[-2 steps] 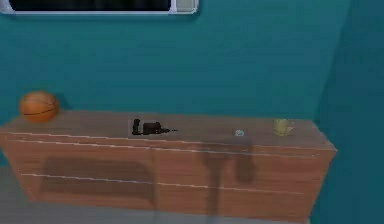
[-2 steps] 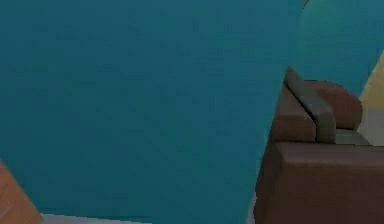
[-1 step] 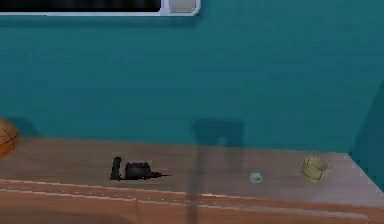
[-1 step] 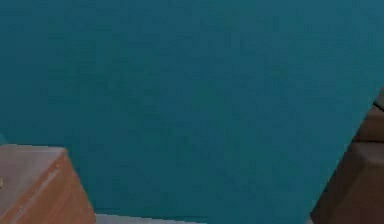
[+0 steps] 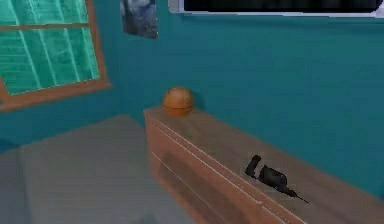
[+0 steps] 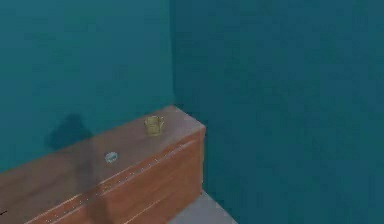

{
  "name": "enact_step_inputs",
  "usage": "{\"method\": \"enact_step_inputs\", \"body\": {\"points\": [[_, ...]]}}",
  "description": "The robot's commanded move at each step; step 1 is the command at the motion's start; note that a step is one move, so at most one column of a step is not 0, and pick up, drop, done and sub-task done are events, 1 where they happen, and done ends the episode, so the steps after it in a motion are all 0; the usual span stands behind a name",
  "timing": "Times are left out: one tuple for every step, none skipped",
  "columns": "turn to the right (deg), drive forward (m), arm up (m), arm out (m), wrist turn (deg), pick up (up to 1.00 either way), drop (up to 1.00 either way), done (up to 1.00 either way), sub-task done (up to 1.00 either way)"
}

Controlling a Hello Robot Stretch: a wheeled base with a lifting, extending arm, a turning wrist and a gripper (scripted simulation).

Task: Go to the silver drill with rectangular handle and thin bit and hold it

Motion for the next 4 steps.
{"method": "enact_step_inputs", "body": {"points": [[-45.0,0.00,0.00,0.00,0.0,0.00,0.00,0.00,0.00],[-15.0,0.00,0.00,0.00,0.0,0.00,0.00,0.00,0.00],[0.0,0.00,0.50,0.00,0.0,0.00,0.00,0.00,0.00],[0.0,0.00,0.32,0.00,0.0,0.00,0.00,0.00,0.00]]}}
